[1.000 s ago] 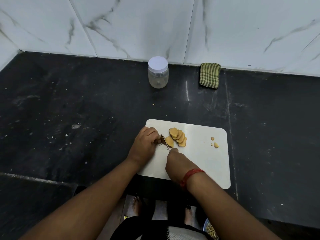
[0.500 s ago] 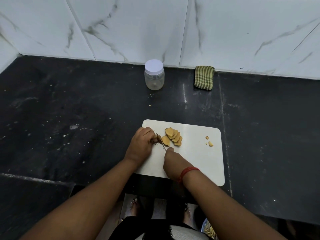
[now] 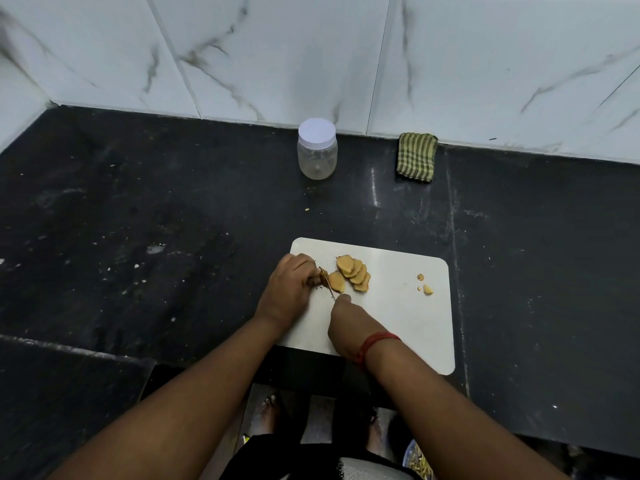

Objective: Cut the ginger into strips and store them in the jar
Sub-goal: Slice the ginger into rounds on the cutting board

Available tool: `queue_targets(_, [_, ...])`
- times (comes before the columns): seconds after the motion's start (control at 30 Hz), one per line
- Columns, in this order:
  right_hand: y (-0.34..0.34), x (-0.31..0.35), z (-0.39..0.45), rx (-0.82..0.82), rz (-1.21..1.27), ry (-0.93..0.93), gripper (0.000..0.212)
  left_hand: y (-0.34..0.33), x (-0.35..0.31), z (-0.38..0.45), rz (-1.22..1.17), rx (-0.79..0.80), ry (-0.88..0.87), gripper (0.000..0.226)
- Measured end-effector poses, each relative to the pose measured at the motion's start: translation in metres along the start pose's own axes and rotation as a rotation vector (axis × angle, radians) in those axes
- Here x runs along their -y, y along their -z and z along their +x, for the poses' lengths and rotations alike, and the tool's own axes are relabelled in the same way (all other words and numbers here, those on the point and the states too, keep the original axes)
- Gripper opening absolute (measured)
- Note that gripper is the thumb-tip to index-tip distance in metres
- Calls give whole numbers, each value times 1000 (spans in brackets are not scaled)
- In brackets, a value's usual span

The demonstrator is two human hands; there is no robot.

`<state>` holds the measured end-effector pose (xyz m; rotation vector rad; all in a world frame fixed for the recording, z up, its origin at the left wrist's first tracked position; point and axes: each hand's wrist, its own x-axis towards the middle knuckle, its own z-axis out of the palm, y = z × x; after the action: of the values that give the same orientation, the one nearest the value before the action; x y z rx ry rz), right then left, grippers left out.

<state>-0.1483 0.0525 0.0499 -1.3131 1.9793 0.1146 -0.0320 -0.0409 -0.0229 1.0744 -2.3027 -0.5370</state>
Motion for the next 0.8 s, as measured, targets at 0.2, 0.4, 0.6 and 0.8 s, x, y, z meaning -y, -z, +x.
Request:
queue_targets(0.2, [-13, -26, -27, 9, -57, 79, 45, -1, 2, 0, -21, -13, 25, 17])
queue_targets(0.4, [-5, -36, -29, 6, -24, 84, 37, 0, 2, -2, -18, -7, 18, 16])
queue_targets(0.6, [-3, -40, -25, -95, 86, 191, 17, -1, 3, 0, -40, 5, 48, 12])
queue_targets(0.8, [4, -30, -17, -121, 179, 173, 9, 1, 4, 1, -110, 15, 106, 13])
